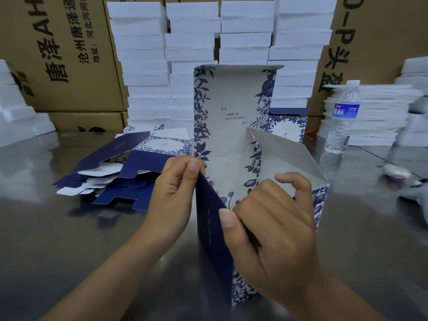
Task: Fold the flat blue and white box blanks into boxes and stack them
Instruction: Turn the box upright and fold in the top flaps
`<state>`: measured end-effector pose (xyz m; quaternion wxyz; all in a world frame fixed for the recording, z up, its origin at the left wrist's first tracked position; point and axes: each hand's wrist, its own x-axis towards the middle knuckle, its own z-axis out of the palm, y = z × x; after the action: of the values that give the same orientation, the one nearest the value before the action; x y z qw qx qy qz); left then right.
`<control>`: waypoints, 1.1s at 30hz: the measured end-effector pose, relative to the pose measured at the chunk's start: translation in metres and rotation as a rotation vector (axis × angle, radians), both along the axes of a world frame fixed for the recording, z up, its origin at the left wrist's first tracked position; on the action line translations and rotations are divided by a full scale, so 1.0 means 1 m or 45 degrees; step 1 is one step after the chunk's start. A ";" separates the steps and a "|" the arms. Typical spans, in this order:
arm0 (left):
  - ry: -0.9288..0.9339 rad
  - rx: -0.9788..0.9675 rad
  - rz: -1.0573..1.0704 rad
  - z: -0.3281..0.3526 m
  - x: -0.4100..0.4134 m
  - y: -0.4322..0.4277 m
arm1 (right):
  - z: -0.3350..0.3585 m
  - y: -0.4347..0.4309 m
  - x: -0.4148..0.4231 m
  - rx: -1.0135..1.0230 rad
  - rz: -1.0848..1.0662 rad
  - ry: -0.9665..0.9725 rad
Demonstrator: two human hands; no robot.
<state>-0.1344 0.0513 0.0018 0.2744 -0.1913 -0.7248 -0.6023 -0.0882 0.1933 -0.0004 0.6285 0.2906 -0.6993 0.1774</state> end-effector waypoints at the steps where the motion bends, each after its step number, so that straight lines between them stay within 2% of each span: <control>1: 0.007 -0.016 0.000 0.000 0.000 0.000 | 0.000 0.001 0.000 0.009 0.004 -0.002; 8: -0.061 0.125 -0.094 -0.001 0.001 -0.002 | 0.010 0.013 -0.004 0.106 -0.044 0.133; 13: -0.209 0.181 -0.140 -0.002 0.002 -0.005 | 0.020 0.028 -0.010 -0.111 -0.074 0.265; 16: -0.332 0.255 -0.216 -0.001 0.002 -0.008 | 0.022 0.035 -0.015 -0.234 0.047 0.241; 18: -0.370 0.279 -0.189 0.000 0.001 -0.009 | 0.020 0.036 -0.018 -0.363 0.180 0.124; 22: -0.381 0.375 -0.136 0.002 -0.001 -0.007 | 0.017 0.031 -0.022 -0.810 0.397 -0.275; 25: -0.361 0.417 -0.158 0.003 0.002 -0.006 | 0.017 0.029 -0.026 -1.192 0.721 -0.631; 27: -0.341 0.459 -0.189 0.005 0.004 -0.006 | 0.016 0.029 -0.030 -1.357 0.812 -0.768; 30: -0.305 0.508 -0.188 0.007 0.004 -0.007 | 0.017 0.033 -0.032 -1.448 0.786 -0.851; 33: -0.320 0.515 -0.226 0.004 0.002 -0.008 | 0.014 0.037 -0.034 -1.298 0.731 -0.986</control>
<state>-0.1324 0.0433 0.0062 0.1609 -0.1190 -0.5985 -0.7757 -0.1218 0.2302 0.0136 0.3206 0.0487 -0.5983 0.7327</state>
